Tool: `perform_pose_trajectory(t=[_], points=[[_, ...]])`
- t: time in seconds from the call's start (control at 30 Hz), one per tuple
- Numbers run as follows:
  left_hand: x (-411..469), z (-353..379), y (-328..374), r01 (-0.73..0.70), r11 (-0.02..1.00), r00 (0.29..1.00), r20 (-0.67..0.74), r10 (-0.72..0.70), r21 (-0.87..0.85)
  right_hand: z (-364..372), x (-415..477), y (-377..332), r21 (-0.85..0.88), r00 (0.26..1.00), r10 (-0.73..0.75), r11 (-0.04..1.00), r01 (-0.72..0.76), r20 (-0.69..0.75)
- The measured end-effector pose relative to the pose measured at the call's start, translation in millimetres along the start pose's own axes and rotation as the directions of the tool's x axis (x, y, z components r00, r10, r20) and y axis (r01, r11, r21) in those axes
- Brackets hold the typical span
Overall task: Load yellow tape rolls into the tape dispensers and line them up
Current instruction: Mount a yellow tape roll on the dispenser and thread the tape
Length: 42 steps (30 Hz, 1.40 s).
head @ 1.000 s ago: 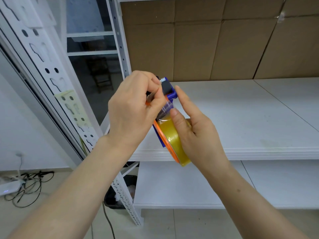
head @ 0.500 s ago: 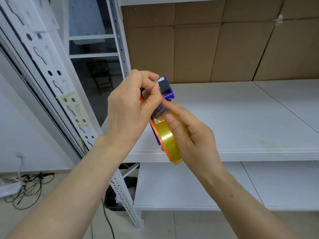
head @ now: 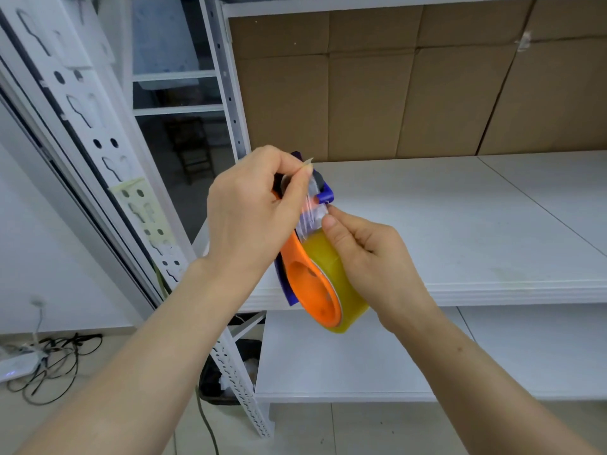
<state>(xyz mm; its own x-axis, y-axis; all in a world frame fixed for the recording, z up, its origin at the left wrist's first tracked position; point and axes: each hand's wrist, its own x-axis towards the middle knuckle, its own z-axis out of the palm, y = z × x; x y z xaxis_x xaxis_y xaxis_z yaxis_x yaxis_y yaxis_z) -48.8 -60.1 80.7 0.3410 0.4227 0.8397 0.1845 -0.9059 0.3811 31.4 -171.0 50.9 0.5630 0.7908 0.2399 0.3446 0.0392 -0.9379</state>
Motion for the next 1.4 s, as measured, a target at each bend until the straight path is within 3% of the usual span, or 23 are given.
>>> perform_pose_trajectory(t=[0.17,0.4,0.77,1.23,1.4], points=[[1.2,1.2,8.2,0.044,0.998,0.999,-0.014,-0.045,-0.041,-3.7,-3.2,-2.0,0.031,0.997,0.033,0.999,-0.031,-0.076],[8.7,1.8,1.1,0.070,0.991,0.996,-0.045,-0.075,-0.115,-3.9,-5.6,-5.4,0.059,0.999,-0.035,0.998,0.037,-0.021],[22.5,4.1,-13.6,0.212,0.964,0.973,-0.051,-0.223,-0.162,0.2,-14.3,-11.6,0.204,1.000,-0.011,0.979,0.016,-0.025],[35.8,11.4,-22.0,0.307,0.945,0.952,0.013,-0.307,-0.112,2.6,-23.6,-12.4,0.246,1.000,-0.011,0.969,0.013,-0.009],[35.5,15.3,-23.8,0.452,0.867,0.892,0.094,-0.442,-0.211,3.8,-22.9,-8.5,0.294,1.000,0.004,0.956,0.002,-0.020]])
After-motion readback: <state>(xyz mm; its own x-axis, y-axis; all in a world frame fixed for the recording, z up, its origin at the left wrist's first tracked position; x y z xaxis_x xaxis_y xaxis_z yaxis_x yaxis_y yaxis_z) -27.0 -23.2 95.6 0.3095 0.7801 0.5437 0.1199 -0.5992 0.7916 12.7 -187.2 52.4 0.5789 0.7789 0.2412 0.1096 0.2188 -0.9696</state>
